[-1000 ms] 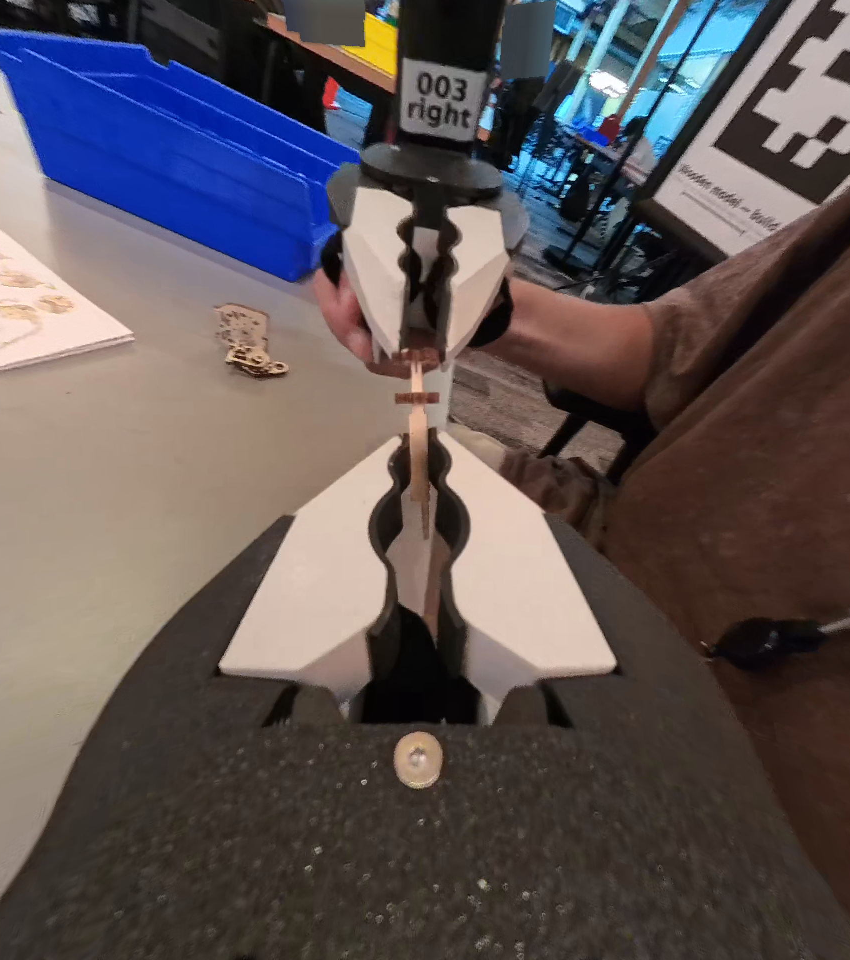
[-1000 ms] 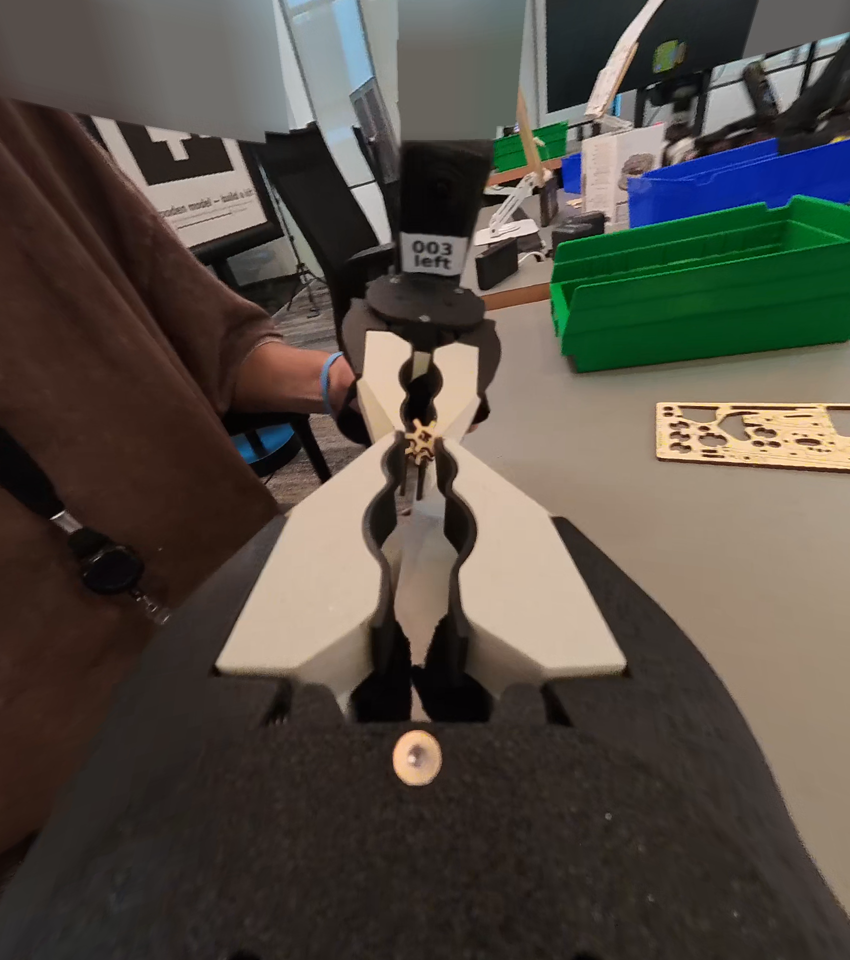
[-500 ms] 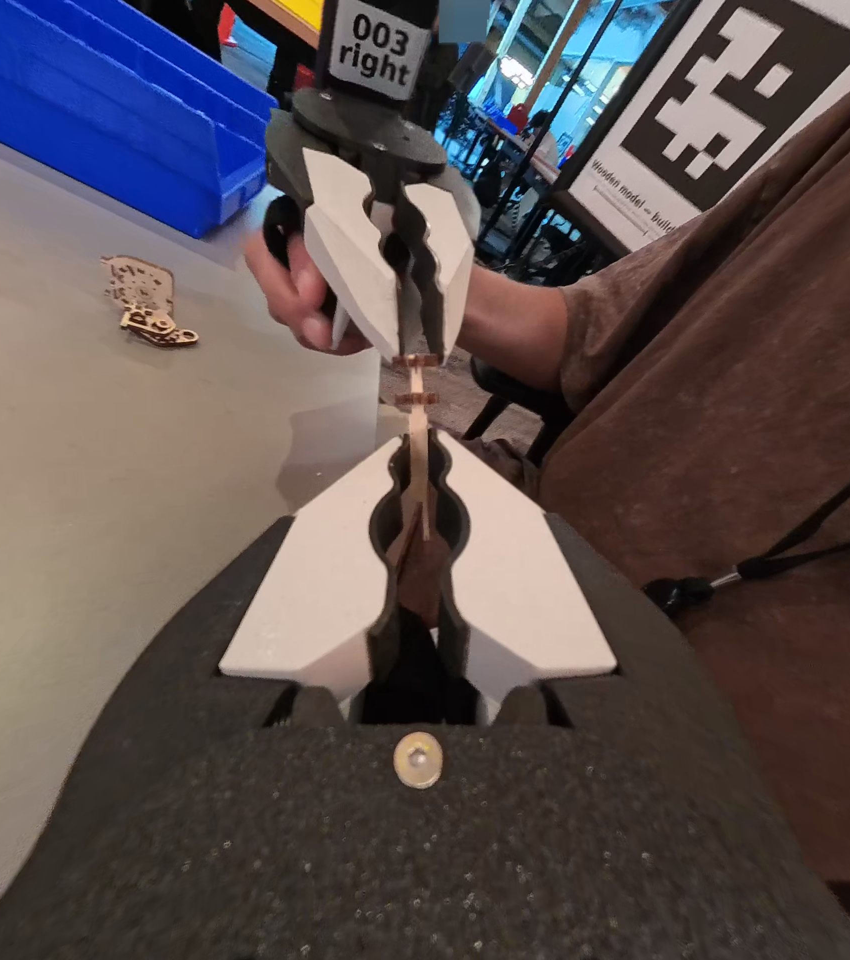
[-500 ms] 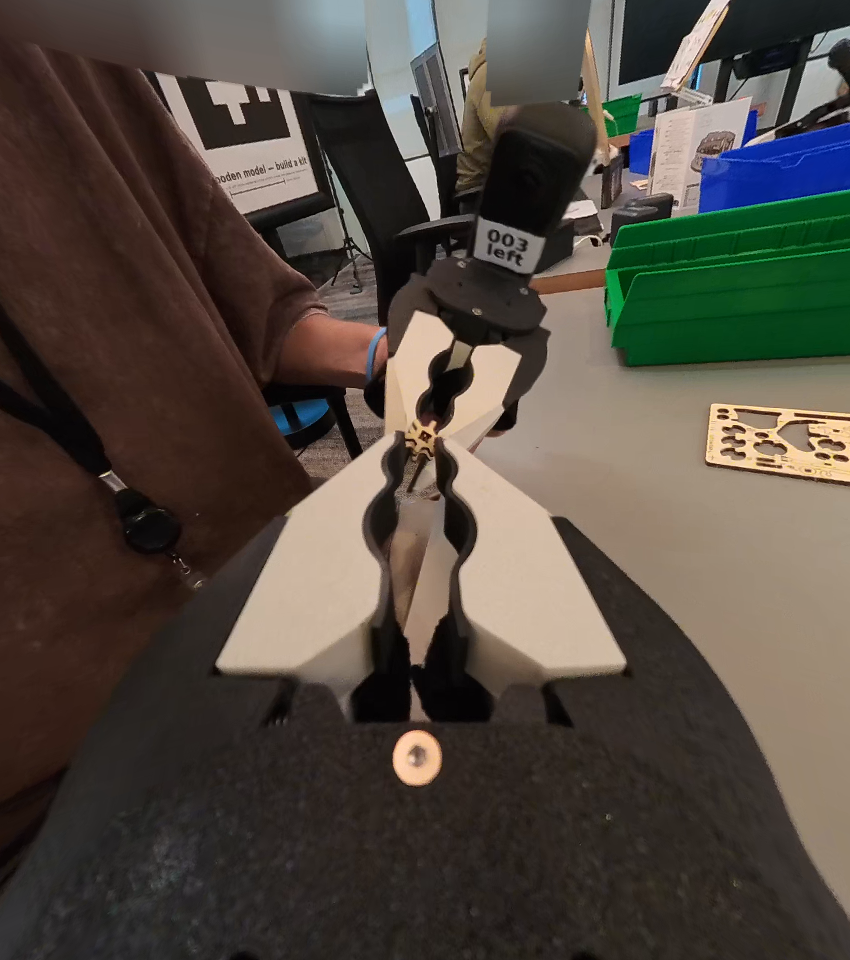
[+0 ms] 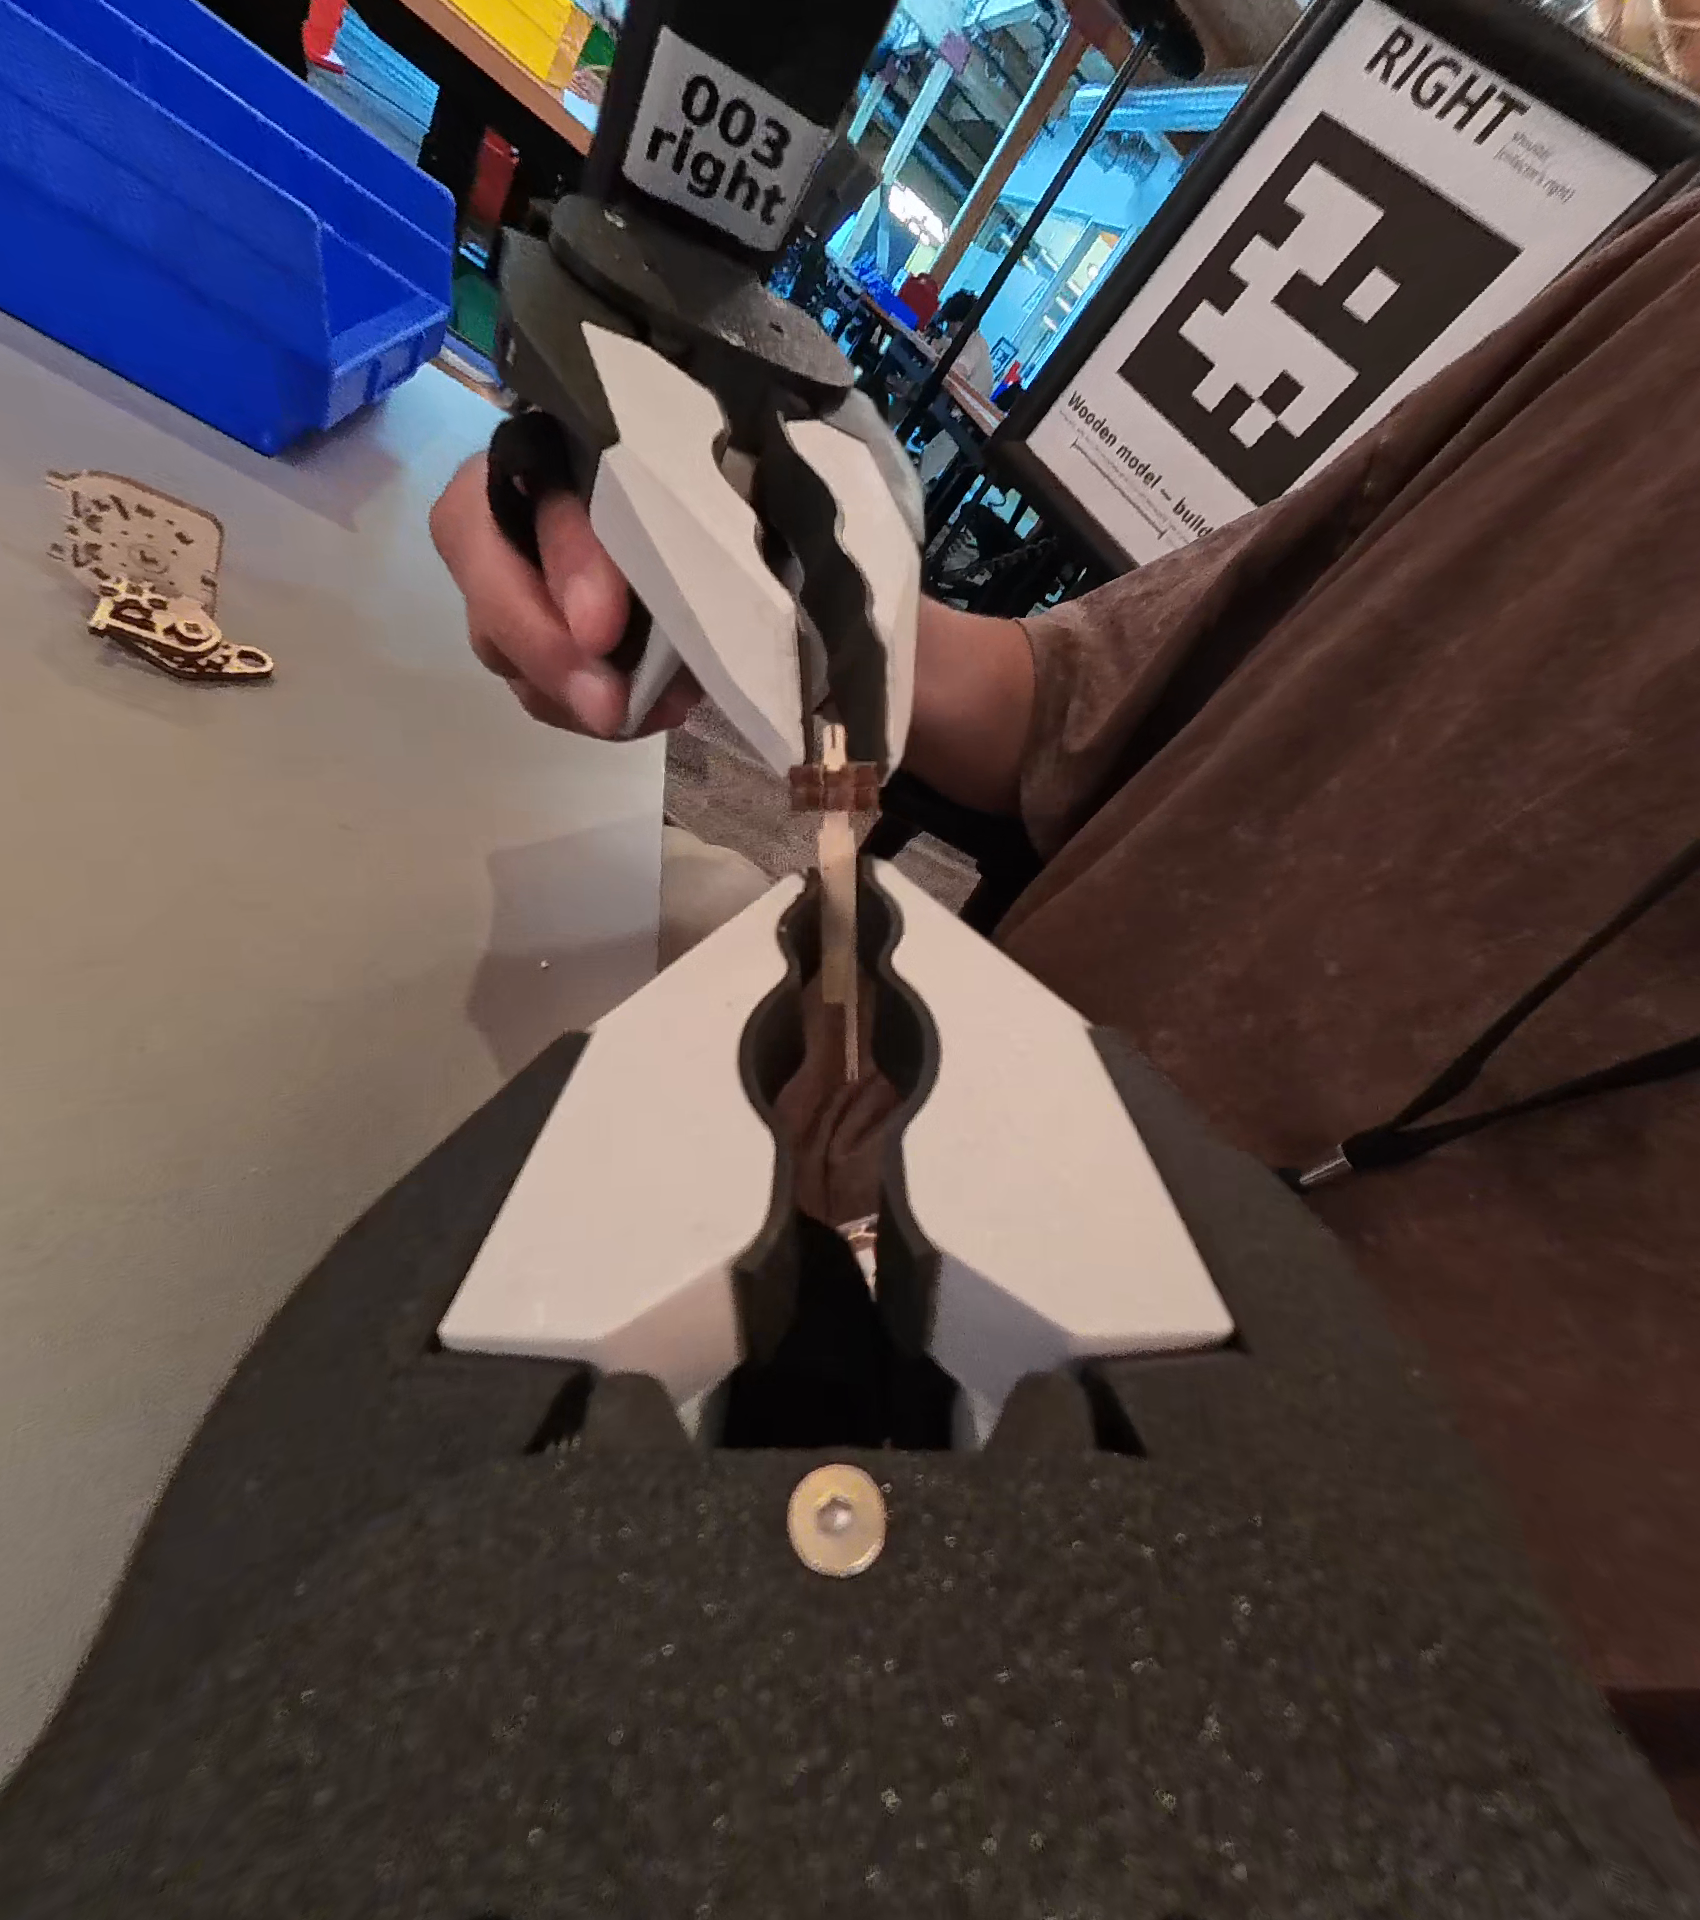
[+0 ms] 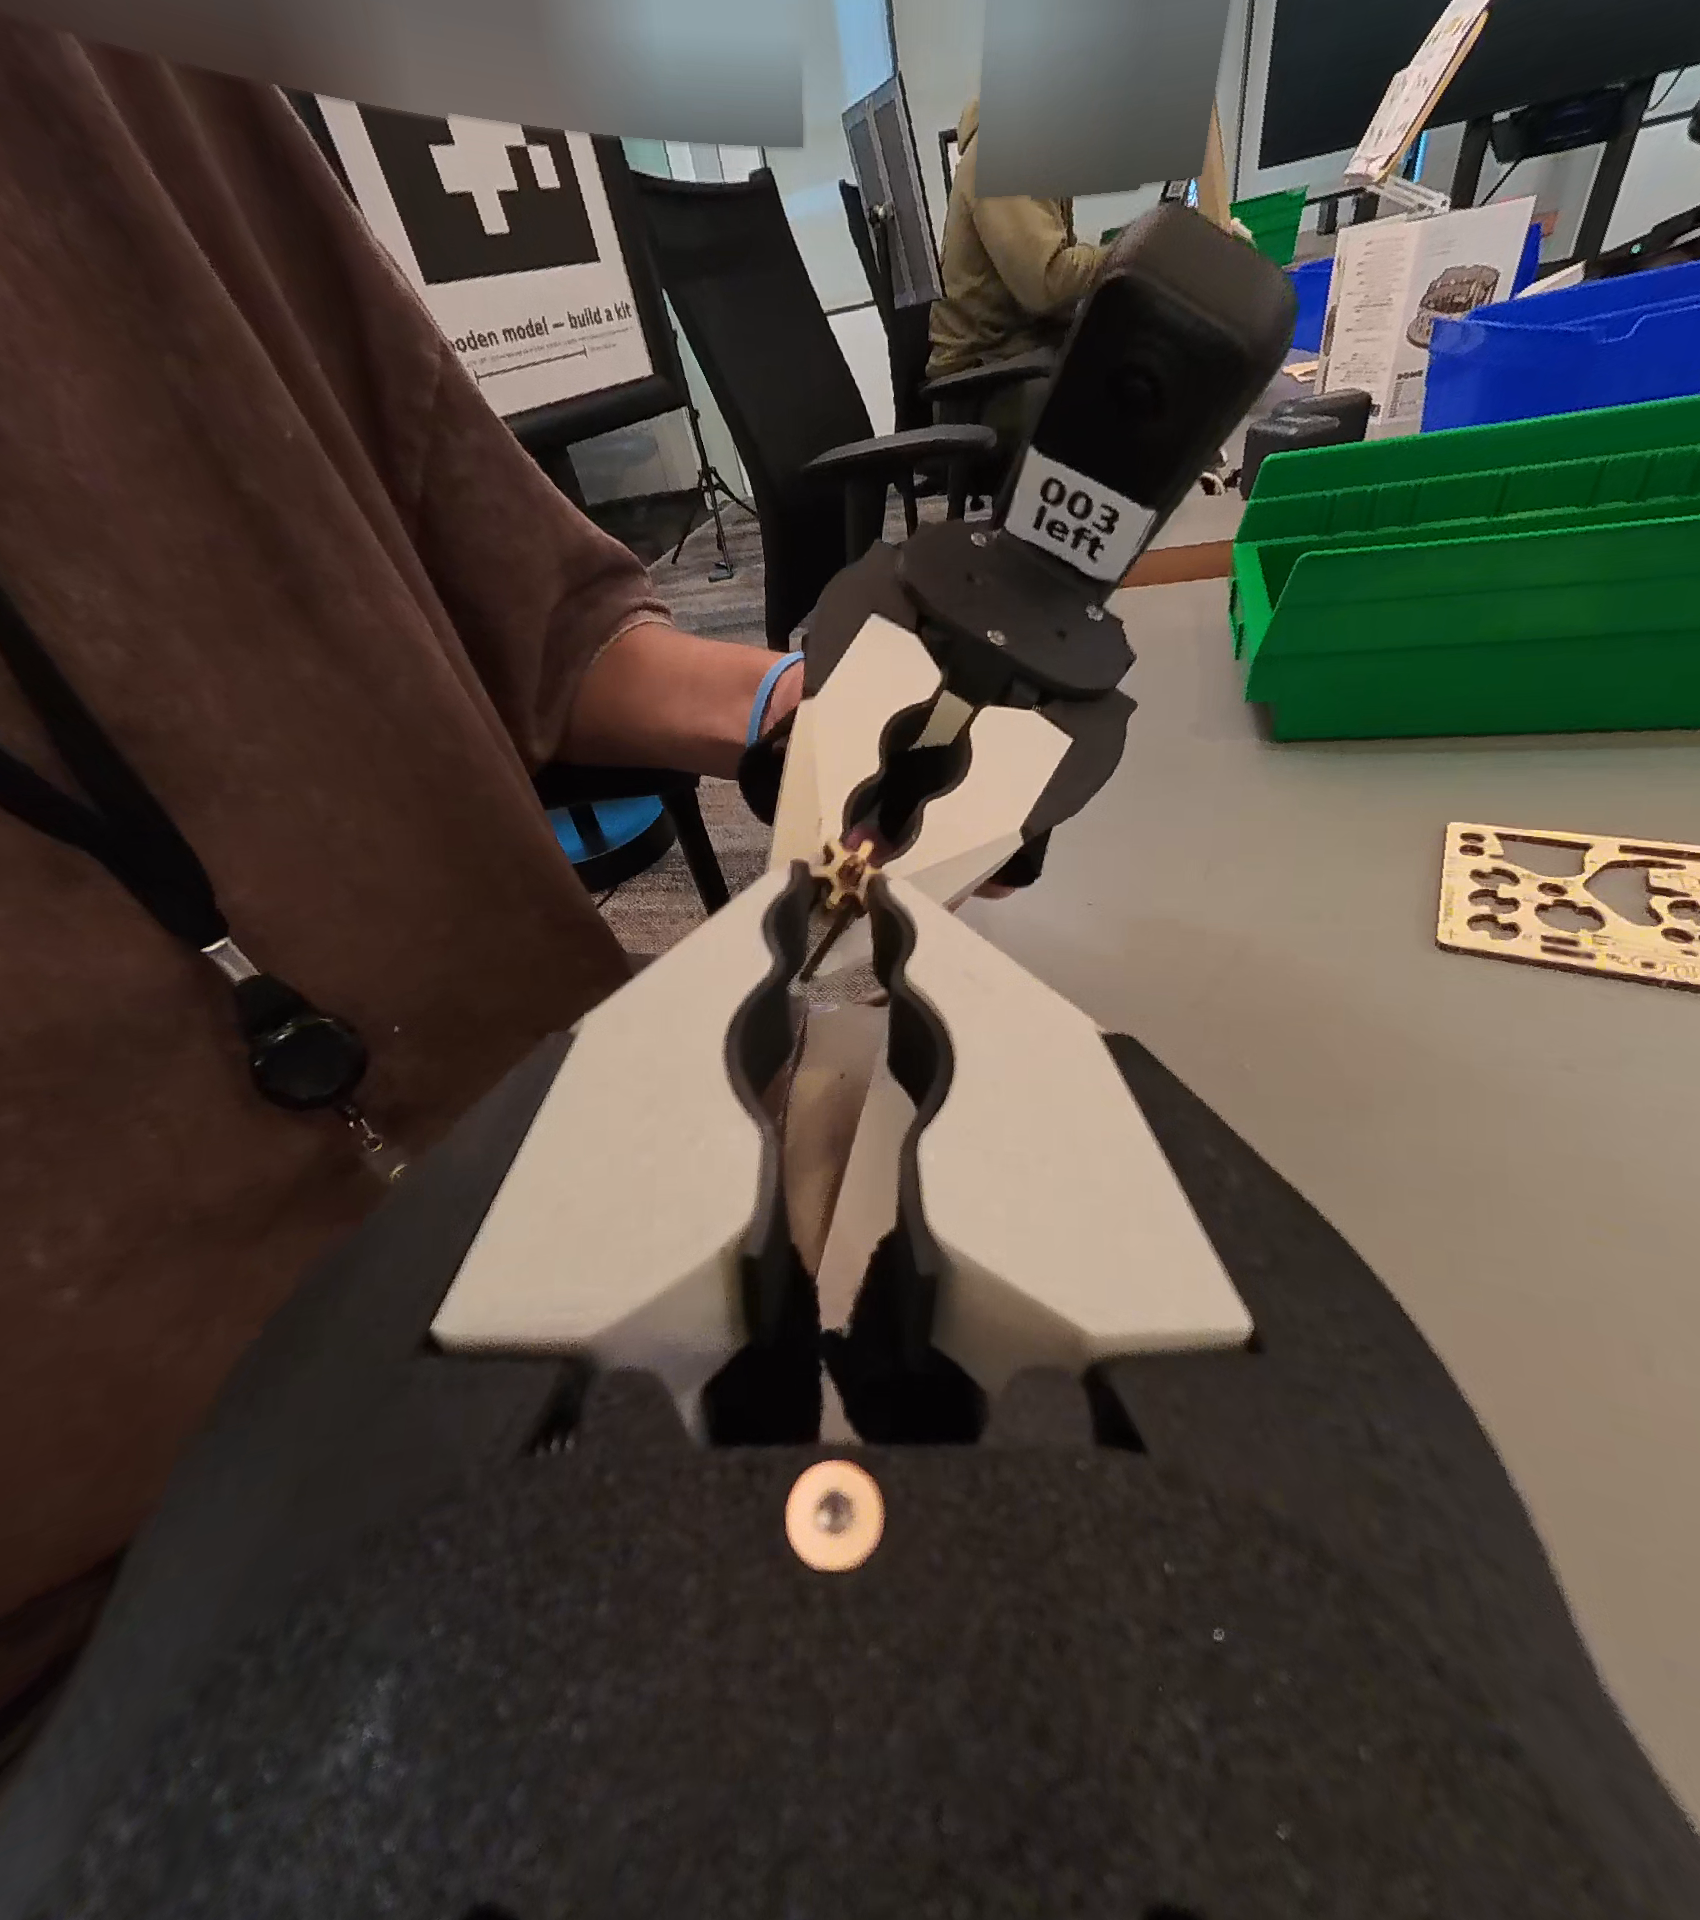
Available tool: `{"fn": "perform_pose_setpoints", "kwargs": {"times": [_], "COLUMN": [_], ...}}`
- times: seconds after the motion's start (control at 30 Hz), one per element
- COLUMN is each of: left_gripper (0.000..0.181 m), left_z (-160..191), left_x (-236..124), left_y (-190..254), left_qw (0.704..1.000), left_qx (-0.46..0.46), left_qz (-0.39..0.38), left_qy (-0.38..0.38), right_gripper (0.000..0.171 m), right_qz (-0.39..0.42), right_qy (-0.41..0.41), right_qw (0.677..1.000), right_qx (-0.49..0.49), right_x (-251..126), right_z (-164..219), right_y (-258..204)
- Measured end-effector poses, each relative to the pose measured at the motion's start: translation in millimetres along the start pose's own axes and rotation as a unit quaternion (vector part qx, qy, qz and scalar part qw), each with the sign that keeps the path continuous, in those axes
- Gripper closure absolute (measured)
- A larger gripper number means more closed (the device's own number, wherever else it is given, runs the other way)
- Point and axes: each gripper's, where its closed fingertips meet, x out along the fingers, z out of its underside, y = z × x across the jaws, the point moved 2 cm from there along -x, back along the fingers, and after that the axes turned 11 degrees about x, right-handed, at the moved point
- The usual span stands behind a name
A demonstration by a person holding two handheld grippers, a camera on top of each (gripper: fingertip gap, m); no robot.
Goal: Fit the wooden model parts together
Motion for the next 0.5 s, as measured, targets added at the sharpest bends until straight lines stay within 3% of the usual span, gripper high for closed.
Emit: {"fn": "perform_pose_setpoints", "kwargs": {"times": [0.1, 0.27, 0.33, 0.37, 0.43, 0.5], "left_gripper": [0.177, 0.177, 0.177, 0.177, 0.177, 0.178], "left_z": [-1.9, -6.0, -11.7, -14.4, -14.4, -11.3], "left_x": [-2.1, -10.5, -13.7, -15.1, -16.2, -14.8], "left_y": [-4.9, -24.2, -32.9, -35.7, -40.6, -43.2], "left_qw": [1.000, 0.996, 0.989, 0.982, 0.967, 0.956], "left_qx": [-0.002, -0.039, -0.097, -0.133, -0.194, -0.233], "left_qz": [-0.015, -0.066, -0.072, -0.065, -0.052, -0.041], "left_qy": [0.007, 0.039, 0.085, 0.114, 0.155, 0.174], "right_gripper": [0.160, 0.145, 0.109, 0.103, 0.111, 0.117], "right_qz": [0.018, 0.084, 0.116, 0.150, 0.237, 0.292], "right_qy": [0.005, 0.056, 0.077, 0.070, 0.007, -0.004], "right_qw": [1.000, 0.995, 0.990, 0.986, 0.965, 0.944], "right_qx": [-0.004, 0.024, 0.000, -0.036, -0.110, -0.155], "right_x": [-0.5, -8.5, -7.4, -5.7, -3.9, -5.5], "right_z": [-2.0, -12.2, -17.2, -16.5, -6.4, -5.9], "right_y": [4.8, 25.6, 27.8, 28.2, 31.5, 29.6]}}
